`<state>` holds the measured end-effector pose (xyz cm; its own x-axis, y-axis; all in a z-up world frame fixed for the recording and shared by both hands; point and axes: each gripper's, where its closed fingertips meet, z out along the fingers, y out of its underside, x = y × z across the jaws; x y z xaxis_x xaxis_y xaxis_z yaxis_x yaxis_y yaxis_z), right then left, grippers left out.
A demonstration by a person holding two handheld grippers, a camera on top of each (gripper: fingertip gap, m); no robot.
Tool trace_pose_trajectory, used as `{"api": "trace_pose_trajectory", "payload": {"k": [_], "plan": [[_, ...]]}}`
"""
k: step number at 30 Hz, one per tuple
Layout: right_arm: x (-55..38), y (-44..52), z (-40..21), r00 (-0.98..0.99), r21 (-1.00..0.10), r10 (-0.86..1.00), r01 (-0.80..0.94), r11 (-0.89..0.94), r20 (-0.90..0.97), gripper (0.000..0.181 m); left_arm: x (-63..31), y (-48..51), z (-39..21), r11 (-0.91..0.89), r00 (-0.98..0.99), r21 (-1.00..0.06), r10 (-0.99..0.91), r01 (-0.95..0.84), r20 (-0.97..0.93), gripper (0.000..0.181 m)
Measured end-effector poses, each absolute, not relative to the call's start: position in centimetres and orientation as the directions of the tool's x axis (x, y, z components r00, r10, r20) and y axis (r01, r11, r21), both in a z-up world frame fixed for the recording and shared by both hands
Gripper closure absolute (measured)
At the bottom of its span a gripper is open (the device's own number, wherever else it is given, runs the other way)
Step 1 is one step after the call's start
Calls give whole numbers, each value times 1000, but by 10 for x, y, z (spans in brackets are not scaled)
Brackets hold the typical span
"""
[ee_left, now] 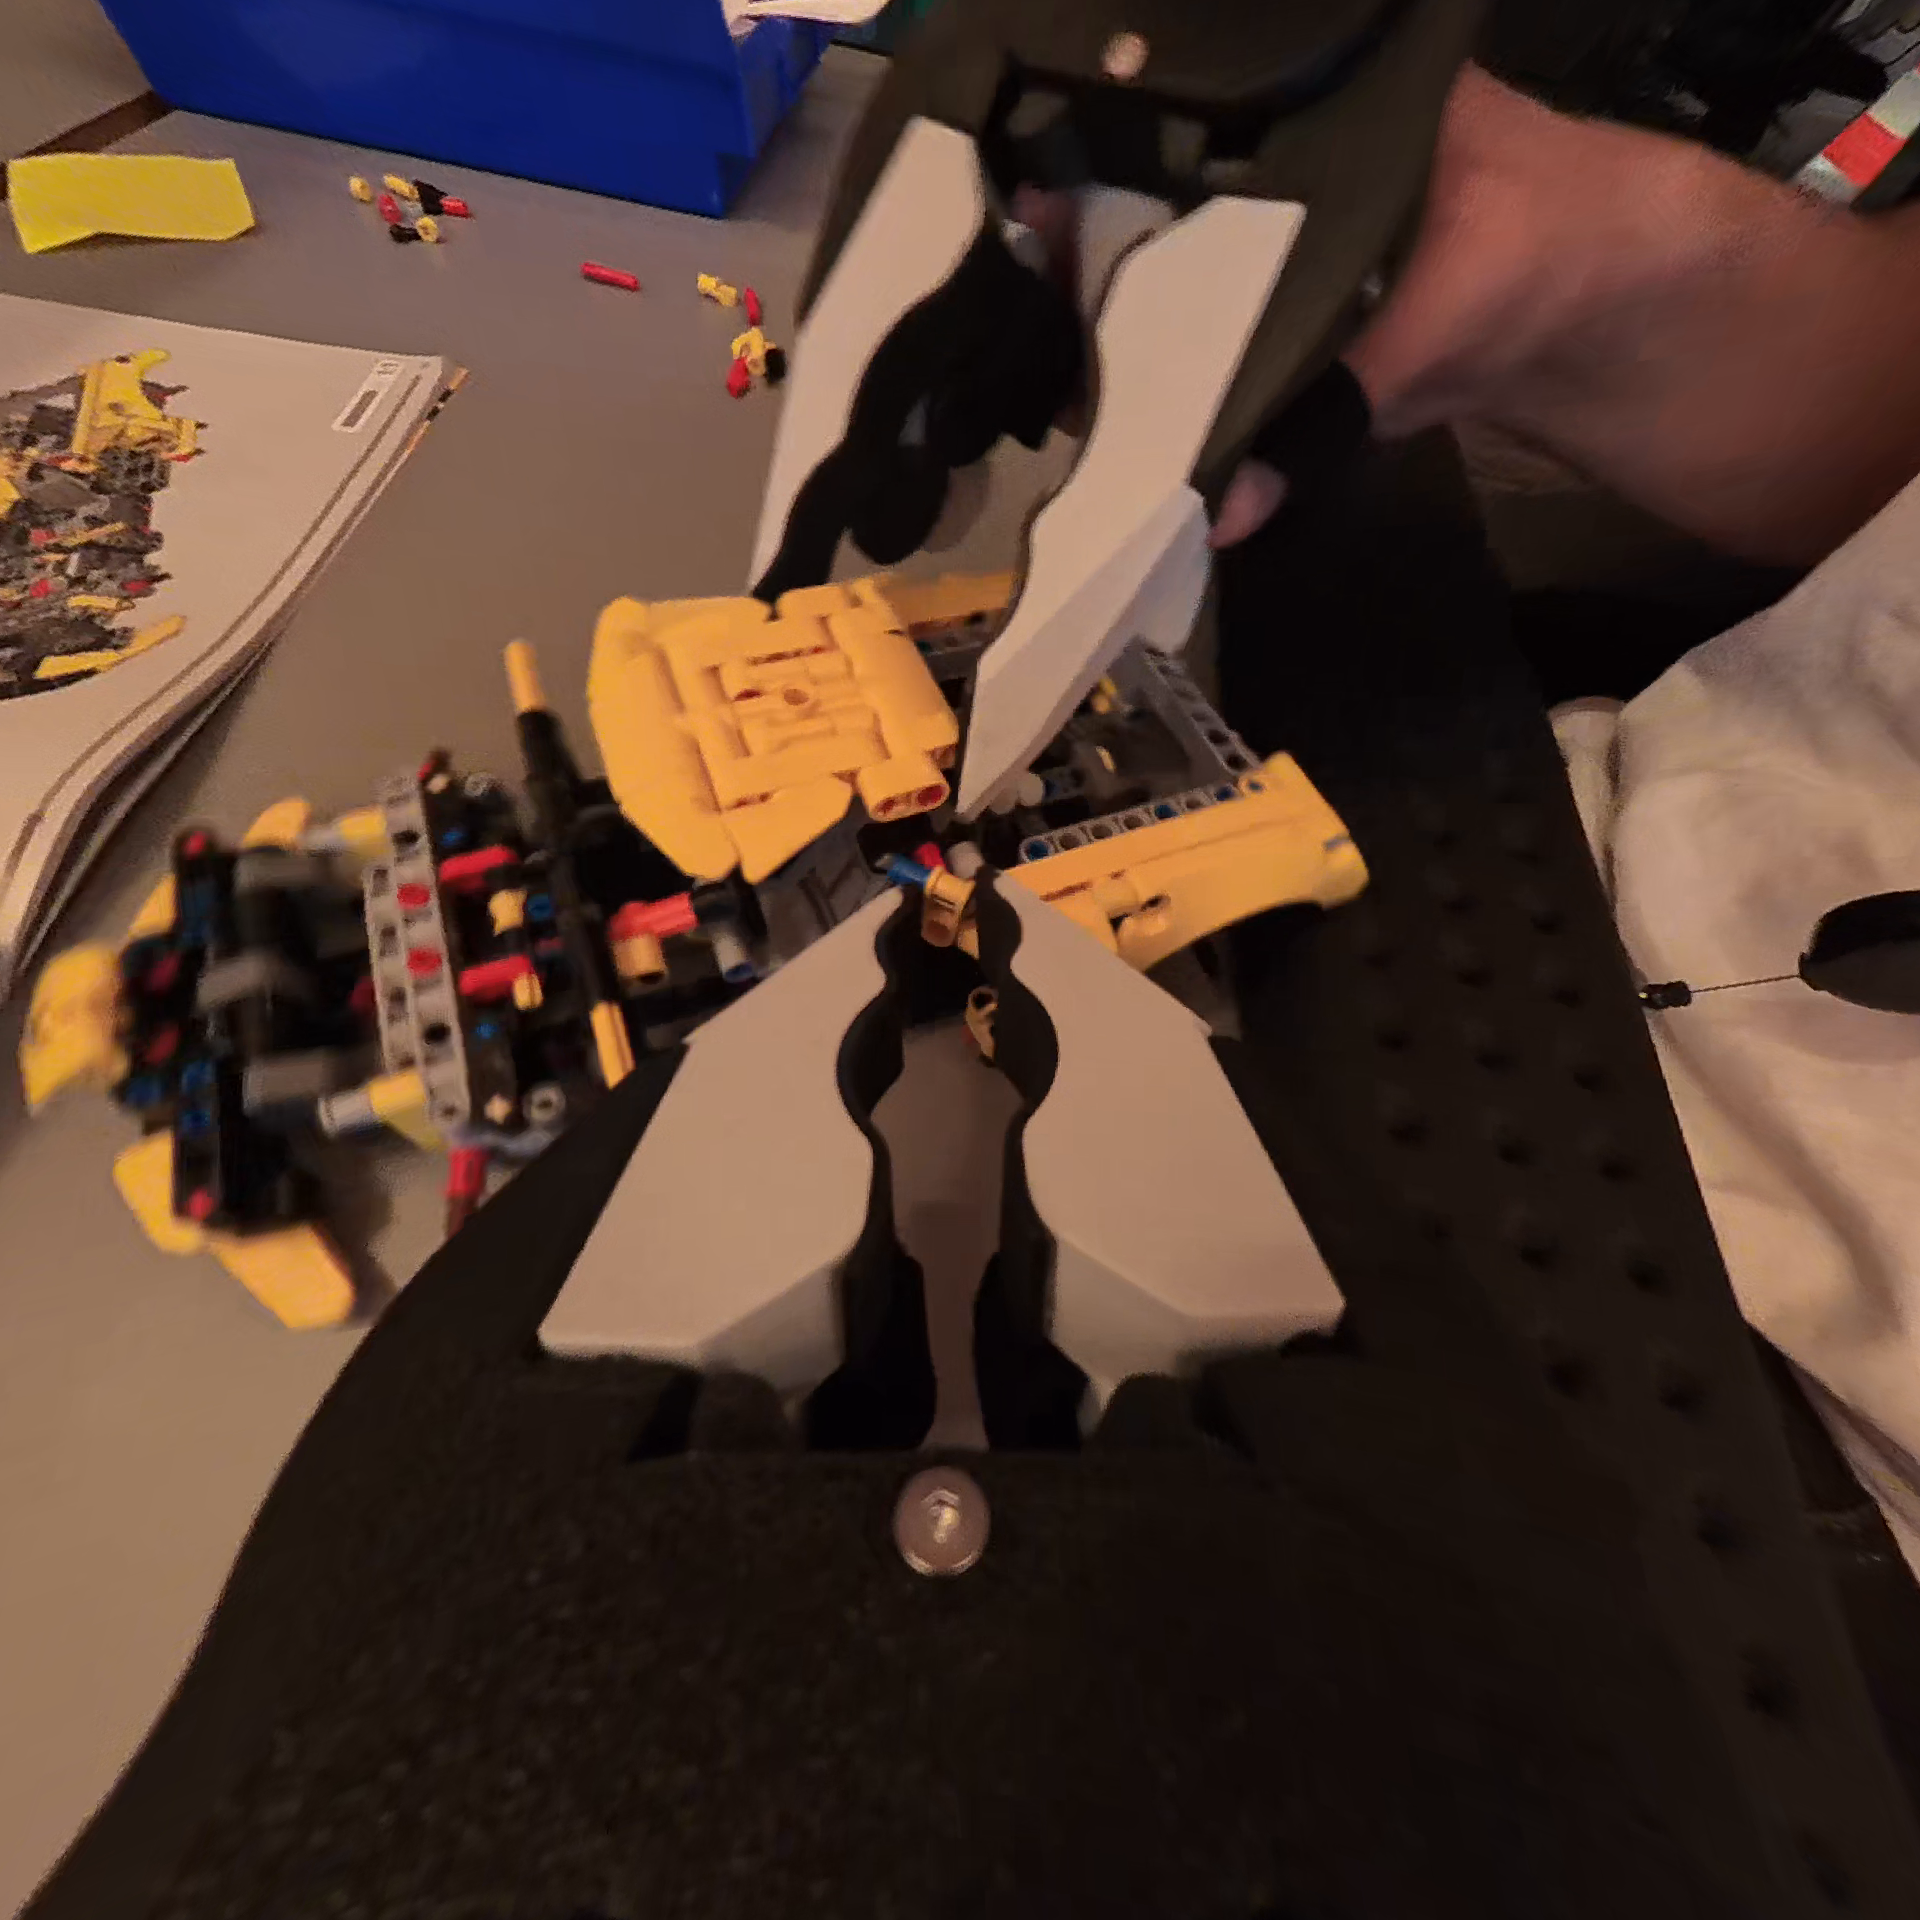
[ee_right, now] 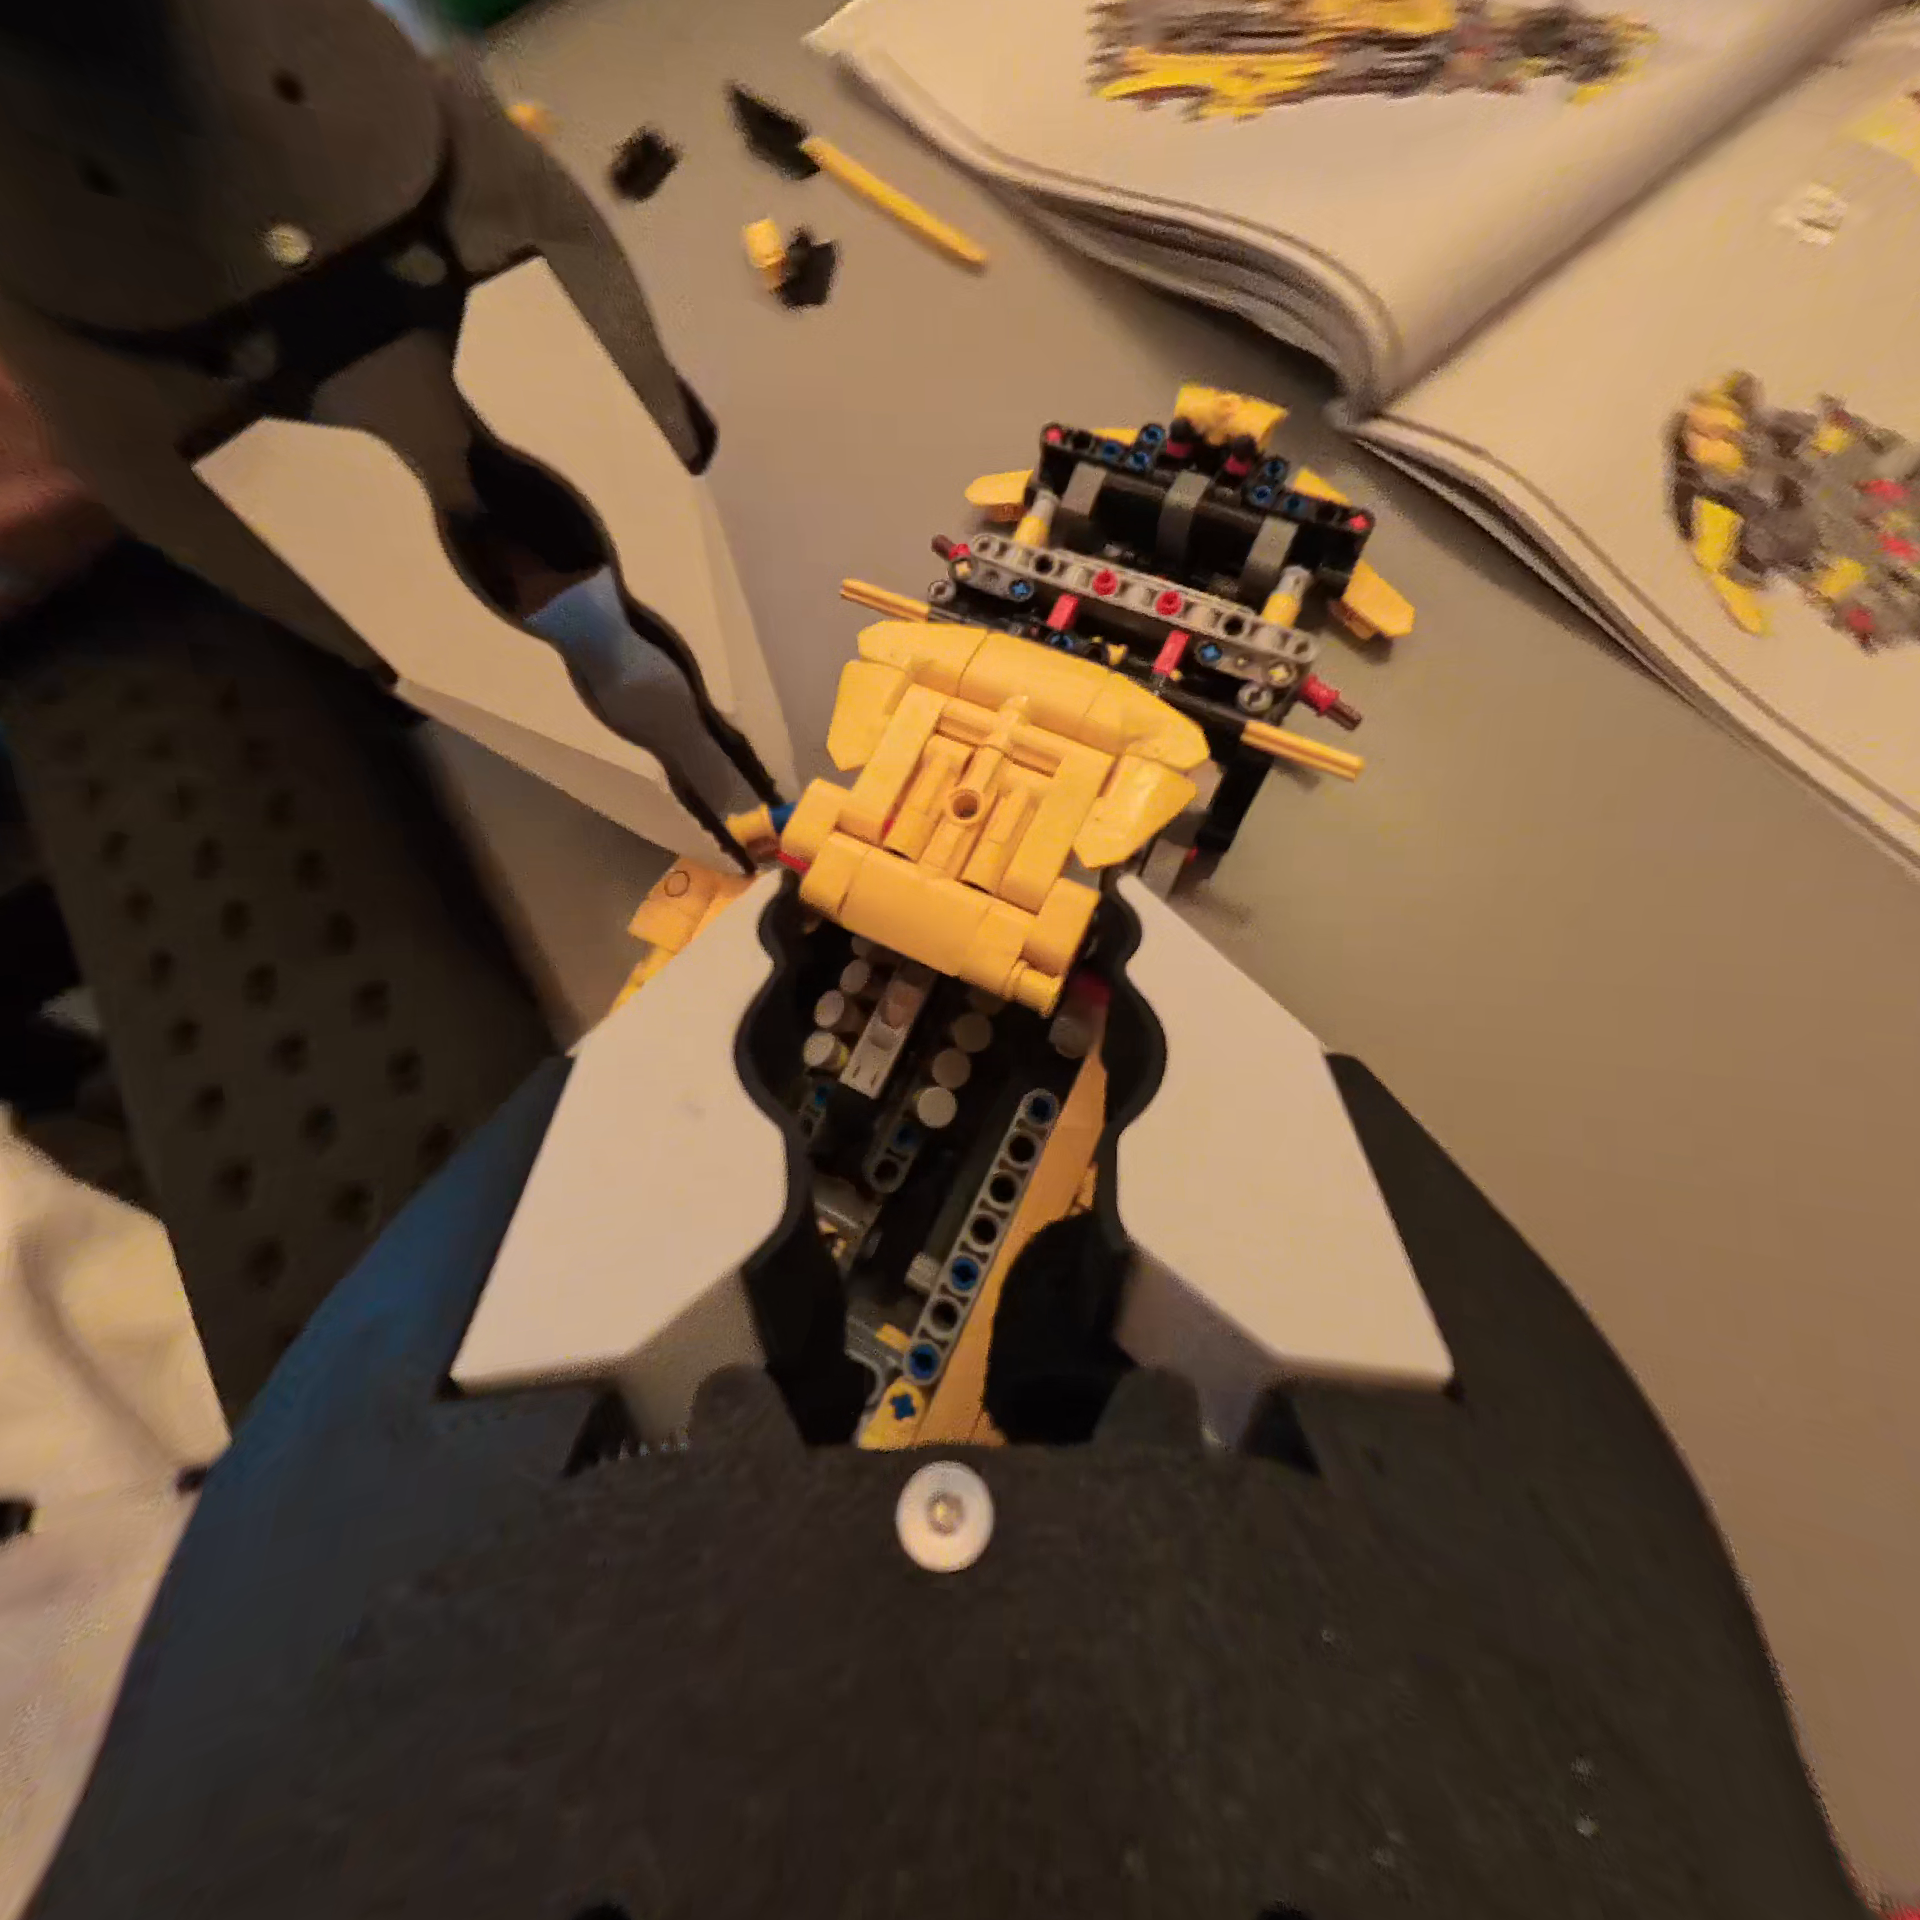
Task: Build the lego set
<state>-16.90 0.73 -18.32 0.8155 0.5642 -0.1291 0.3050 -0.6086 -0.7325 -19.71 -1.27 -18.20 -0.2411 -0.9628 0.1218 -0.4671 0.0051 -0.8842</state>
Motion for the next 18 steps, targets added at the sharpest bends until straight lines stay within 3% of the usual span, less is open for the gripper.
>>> {"api": "trace_pose_trajectory", "payload": {"k": [5,11,14,18], "plan": [[-173,21,-183,552,-721,827,531,-445,-104,126,-199,-10,-181,16,-207,-885,-974,-466,91,171],[-174,55,-184,387,-694,915,626,-355,-119,126,-204,4,-169,-71,-97,-913,-988,-401,119,171],[-173,62,-184,347,-709,931,627,-322,-116,125,-203,9,-165,-92,-37,-925,-993,-368,113,171],[-166,63,-166,463,-800,876,474,-369,-131,120,-201,11,-167,-85,22,-924,-996,-374,83,171]]}}
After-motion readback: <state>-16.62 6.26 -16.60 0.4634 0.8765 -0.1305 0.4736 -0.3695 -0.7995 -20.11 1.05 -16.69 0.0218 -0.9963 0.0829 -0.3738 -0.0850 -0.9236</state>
